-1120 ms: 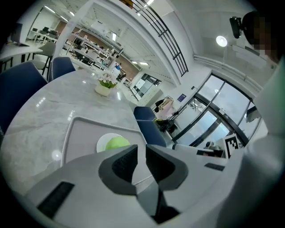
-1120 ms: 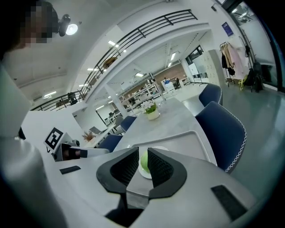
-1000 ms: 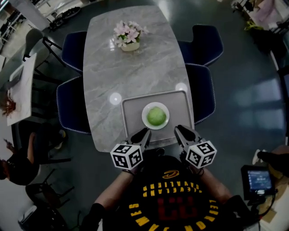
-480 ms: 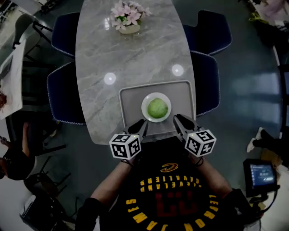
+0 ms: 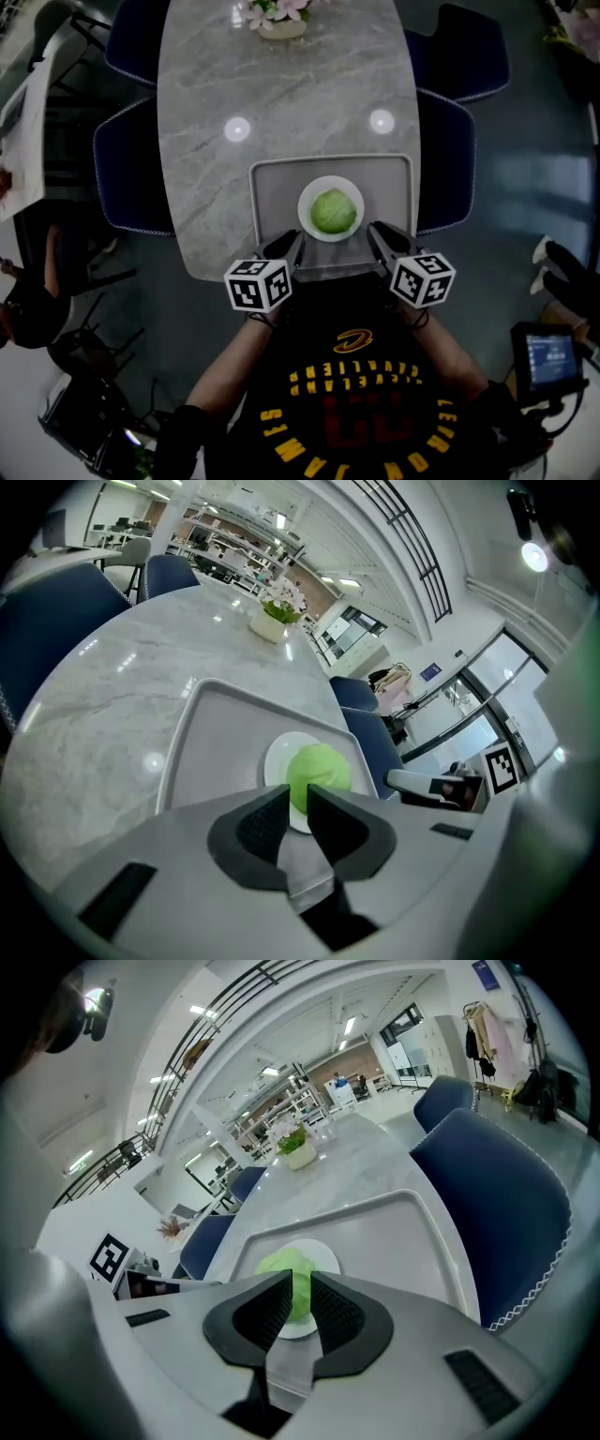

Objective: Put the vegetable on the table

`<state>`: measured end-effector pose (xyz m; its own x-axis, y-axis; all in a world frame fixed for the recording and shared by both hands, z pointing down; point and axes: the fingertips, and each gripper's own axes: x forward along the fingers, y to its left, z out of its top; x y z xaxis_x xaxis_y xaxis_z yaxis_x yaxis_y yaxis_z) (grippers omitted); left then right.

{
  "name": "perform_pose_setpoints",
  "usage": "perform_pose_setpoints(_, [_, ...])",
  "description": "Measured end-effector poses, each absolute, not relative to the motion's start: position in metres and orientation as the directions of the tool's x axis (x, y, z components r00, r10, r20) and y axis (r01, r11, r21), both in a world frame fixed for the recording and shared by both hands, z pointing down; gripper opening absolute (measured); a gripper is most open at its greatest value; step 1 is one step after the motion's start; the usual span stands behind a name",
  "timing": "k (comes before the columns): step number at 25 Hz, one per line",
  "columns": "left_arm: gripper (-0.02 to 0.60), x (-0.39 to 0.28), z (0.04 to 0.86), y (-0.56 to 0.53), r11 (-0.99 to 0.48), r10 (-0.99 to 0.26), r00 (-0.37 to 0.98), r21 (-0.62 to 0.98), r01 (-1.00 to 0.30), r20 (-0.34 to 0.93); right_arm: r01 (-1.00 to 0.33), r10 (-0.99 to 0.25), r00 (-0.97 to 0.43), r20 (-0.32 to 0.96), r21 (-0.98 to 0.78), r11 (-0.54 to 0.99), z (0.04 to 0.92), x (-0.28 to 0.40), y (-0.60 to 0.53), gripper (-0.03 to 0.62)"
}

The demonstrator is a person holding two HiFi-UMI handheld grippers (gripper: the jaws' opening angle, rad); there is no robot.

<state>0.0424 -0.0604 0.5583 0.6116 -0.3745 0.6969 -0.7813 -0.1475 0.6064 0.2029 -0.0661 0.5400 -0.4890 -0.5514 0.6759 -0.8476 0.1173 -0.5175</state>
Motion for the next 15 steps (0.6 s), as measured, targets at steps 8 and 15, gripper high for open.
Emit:
perform_pose_setpoints(8, [0.046,0.041,0.574,-0.073,-0.095,-0.367,0.581,0.592,-0.800,0.727,-0.841,-0.489,-0.507,0.710,-0.533,0.098,0.564,0.203,-0.076,0.063])
perform_pose_setpoints(15, [0.046,0.042,0.595,-0.081,-0.062,-0.338,0.558,0.574,-0.816,0.757,-0.845,-0.430,-0.506,0.748,-0.530,0.072,0.590,0.205,-0.081,0.063])
